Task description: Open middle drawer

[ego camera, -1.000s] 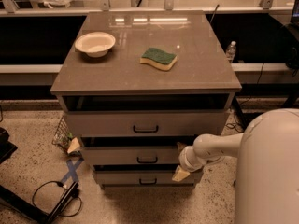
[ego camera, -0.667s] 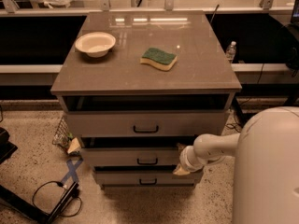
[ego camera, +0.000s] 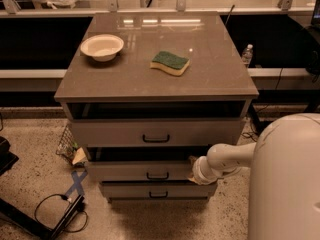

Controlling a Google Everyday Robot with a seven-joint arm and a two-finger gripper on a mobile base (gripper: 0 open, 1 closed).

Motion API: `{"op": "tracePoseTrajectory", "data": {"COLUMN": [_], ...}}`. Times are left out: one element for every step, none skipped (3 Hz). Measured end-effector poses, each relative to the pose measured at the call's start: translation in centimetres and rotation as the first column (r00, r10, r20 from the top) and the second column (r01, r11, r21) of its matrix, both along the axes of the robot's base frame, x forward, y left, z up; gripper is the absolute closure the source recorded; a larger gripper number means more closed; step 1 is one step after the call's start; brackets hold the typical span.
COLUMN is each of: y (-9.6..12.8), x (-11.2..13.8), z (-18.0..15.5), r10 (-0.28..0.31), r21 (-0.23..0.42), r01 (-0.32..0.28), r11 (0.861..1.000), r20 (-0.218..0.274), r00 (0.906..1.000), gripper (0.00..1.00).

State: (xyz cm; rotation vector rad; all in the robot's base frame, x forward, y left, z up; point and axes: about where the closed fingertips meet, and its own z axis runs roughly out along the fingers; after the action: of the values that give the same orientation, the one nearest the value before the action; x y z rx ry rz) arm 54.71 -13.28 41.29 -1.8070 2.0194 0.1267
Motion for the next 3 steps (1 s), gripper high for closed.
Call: {"op": "tracePoseTrajectory", "data": {"y": [0.0, 0.0, -0.01], "x": [0.0, -0.01, -0.02], "z": [0.3, 0.58, 0.72], "r10": [0.0, 0.0, 0.0], "r21": [0.0, 0.0, 0.0], "r01": [0.0, 0.0, 0.0], "r11": [1.0, 1.0, 1.0], "r20": [0.0, 0.0, 0.0], "r00": [1.0, 1.0, 1.0], "gripper": [1.0, 1.0, 1.0]}}
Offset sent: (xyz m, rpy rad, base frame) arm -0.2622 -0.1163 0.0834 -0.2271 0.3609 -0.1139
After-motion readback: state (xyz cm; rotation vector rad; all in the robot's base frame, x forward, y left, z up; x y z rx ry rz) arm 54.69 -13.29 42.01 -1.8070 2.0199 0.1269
